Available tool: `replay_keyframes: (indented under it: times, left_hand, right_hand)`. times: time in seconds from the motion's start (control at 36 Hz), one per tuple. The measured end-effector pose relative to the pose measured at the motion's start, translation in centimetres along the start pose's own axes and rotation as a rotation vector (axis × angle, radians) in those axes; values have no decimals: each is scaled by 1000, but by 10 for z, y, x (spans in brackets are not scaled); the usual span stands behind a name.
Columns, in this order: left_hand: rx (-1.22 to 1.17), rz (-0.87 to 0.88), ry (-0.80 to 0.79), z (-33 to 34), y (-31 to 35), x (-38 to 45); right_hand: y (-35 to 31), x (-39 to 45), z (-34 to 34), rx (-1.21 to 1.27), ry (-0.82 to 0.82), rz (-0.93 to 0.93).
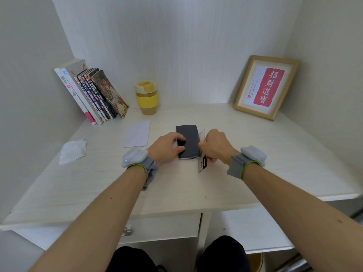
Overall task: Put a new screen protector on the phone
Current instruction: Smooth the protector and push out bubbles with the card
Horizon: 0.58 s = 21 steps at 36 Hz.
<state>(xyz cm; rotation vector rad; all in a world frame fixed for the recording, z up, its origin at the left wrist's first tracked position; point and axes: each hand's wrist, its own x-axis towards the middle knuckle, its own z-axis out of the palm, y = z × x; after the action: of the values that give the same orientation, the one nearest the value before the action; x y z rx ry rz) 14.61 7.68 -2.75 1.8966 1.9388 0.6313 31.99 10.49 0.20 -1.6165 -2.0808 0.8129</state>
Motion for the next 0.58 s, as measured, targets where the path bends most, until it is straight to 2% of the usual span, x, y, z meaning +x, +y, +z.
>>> replay_keyframes:
  times: [0.33, 0.58]
  left_hand:
    - [4, -49, -15, 2, 1, 1]
    - [11, -100, 14, 7, 11, -3]
  right_hand:
    - [12, 2, -4, -86, 35, 12]
    - [8, 4, -21, 40, 53, -9]
